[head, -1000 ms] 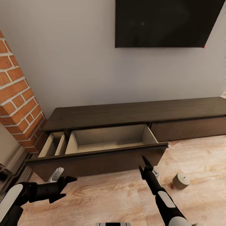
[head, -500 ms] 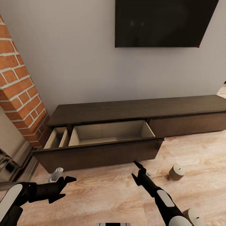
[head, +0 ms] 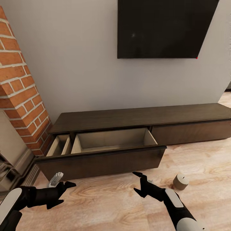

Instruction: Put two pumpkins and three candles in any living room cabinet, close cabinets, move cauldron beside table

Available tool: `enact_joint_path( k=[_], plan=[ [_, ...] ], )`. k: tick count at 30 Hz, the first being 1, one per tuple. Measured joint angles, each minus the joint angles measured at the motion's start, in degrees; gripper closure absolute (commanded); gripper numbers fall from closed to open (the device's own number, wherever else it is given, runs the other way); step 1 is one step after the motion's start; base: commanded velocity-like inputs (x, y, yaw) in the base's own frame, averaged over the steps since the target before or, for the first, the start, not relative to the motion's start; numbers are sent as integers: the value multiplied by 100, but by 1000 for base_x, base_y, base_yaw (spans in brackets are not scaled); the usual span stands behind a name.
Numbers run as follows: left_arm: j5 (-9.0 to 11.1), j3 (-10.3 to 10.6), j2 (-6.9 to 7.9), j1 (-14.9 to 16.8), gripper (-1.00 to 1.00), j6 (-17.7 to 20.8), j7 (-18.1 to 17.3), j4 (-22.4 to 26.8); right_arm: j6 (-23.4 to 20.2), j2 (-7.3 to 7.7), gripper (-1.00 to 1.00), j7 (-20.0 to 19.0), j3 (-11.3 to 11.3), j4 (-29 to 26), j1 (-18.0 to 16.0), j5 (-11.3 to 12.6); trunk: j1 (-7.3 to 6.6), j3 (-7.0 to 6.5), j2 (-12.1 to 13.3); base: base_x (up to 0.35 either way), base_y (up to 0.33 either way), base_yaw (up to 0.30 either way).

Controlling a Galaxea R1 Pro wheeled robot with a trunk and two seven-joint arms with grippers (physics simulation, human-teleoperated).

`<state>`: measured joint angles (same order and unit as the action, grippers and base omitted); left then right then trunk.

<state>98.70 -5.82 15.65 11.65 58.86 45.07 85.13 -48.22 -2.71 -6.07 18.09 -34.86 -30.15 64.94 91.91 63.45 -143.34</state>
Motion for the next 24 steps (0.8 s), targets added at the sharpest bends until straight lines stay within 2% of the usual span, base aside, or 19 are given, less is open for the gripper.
enact_joint_path(
  k=[1, 2, 5, 8, 11, 16, 20, 24],
  plan=[
    [-3, -1, 0, 0, -100, 0, 169, 0, -138, 73, -100, 97, 2, -110, 8, -2, -3, -22, 1, 0, 0, 0],
    [-7, -2, -2, -1, -100, 4, 455, 0, -275, 235, -100, 210, 19, -221, 17, -17, -5, -44, 3, 0, 0, 0],
    [-2, 112, -14, -1, -100, -2, 923, 0, -462, 618, -100, 286, 27, -318, 179, -19, -13, -110, 7, 0, 0, 0],
    [-8, 402, -23, -1, -100, -13, 1107, 0, -608, 838, -100, 300, 48, -355, 423, -25, -20, -177, 11, 0, 0, 0],
    [-12, 524, -25, 0, -100, -16, 1155, 0, -838, 1063, -100, 300, 60, -338, 580, 21, -66, -235, 91, 0, 0, 0],
    [-16, 562, -27, 0, -100, -13, 1171, 0, -1082, 1184, -100, 291, 72, -89, 639, 28, -176, -325, 292, 0, 0, 0],
    [-10, 573, -31, 0, -100, -6, 1172, -1, -1149, 1205, -100, 291, 62, 118, 656, 35, -264, -397, 452, 0, 0, 0],
    [-9, 574, -33, 0, -100, 4, 1172, 0, -1149, 1207, -100, 305, 30, 157, 884, -37, -352, -469, 613, 0, 0, 0]
  ],
)
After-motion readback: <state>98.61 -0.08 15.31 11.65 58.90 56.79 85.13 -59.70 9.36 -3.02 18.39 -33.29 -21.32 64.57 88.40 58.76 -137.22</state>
